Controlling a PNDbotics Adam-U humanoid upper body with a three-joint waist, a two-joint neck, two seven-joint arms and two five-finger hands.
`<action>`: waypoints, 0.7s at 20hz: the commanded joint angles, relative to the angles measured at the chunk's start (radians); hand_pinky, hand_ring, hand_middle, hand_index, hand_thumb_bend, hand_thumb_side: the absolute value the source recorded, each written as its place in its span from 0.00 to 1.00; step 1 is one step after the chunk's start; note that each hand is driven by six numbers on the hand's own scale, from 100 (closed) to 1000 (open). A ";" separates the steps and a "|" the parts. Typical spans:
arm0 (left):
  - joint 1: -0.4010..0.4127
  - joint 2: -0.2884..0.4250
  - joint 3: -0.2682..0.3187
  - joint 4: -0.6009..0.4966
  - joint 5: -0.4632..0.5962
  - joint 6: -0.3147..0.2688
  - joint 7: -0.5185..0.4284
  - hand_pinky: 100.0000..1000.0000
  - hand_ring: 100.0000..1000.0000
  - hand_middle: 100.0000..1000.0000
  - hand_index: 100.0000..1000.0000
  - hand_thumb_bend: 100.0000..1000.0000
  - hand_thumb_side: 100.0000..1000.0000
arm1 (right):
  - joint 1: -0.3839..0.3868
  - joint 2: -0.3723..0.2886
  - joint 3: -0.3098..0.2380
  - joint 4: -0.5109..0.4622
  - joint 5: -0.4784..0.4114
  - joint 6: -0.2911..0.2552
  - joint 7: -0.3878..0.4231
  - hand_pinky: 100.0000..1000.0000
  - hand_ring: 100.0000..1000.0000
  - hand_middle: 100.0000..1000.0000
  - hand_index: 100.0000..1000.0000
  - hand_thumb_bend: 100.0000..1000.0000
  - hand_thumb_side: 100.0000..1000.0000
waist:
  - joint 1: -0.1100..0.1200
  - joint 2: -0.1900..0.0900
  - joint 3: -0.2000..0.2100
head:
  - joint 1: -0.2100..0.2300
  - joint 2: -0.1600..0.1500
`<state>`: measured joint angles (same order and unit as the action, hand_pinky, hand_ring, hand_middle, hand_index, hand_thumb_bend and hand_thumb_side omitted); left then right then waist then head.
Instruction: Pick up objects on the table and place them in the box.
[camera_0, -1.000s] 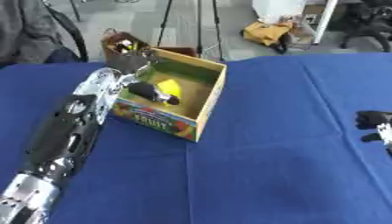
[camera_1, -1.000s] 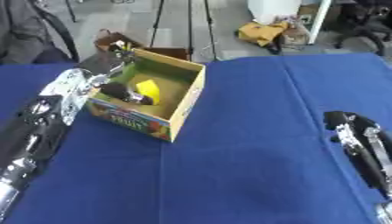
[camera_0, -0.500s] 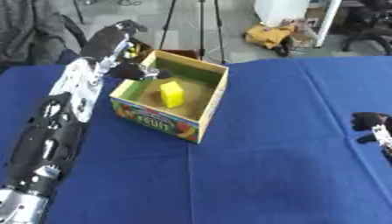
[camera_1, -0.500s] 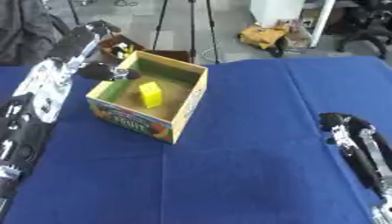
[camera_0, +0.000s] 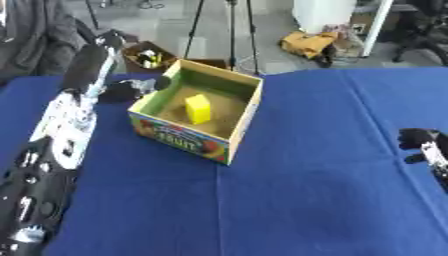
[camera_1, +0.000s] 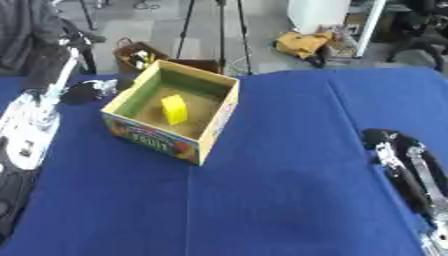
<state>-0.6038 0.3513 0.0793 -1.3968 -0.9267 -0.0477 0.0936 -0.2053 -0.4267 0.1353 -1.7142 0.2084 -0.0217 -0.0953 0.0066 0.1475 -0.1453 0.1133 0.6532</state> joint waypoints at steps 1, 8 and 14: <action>0.030 0.019 -0.005 -0.088 0.046 0.040 0.046 0.72 0.72 0.72 0.82 0.90 1.00 | -0.006 -0.014 -0.011 -0.007 -0.009 -0.001 -0.005 0.56 0.69 0.64 0.76 0.00 1.00 | -0.001 -0.019 0.000 | -0.003 -0.002; 0.114 0.012 0.006 -0.123 0.143 0.115 0.051 0.68 0.70 0.71 0.81 0.83 0.98 | -0.003 -0.013 -0.014 -0.004 -0.016 -0.002 -0.007 0.56 0.69 0.64 0.76 0.00 1.00 | -0.003 -0.019 0.012 | -0.012 -0.005; 0.187 0.020 0.015 -0.137 0.230 0.113 0.068 0.68 0.70 0.71 0.81 0.83 0.98 | -0.002 -0.015 -0.012 -0.003 -0.023 -0.004 -0.004 0.56 0.69 0.64 0.76 0.00 1.00 | -0.004 -0.023 0.010 | -0.011 -0.003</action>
<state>-0.4071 0.3505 0.0801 -1.5091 -0.7162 0.0653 0.1558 -0.2012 -0.4264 0.1329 -1.7086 0.1921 -0.0238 -0.0992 0.0039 0.1386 -0.1342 0.1040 0.6532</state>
